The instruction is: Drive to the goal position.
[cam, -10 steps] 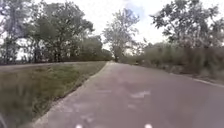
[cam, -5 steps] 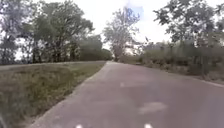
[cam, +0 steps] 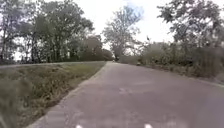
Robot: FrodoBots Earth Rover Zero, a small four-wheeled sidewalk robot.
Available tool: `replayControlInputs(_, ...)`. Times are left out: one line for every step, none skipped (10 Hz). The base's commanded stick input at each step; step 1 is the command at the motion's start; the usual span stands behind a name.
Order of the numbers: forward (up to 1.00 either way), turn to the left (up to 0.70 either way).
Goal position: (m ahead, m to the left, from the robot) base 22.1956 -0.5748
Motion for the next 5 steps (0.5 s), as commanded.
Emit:
replayControlInputs(1.00, 0.00)
replayControlInputs(1.00, 0.00)
replayControlInputs(1.00, 0.00)
replayControlInputs(1.00, 0.00)
replayControlInputs(1.00, 0.00)
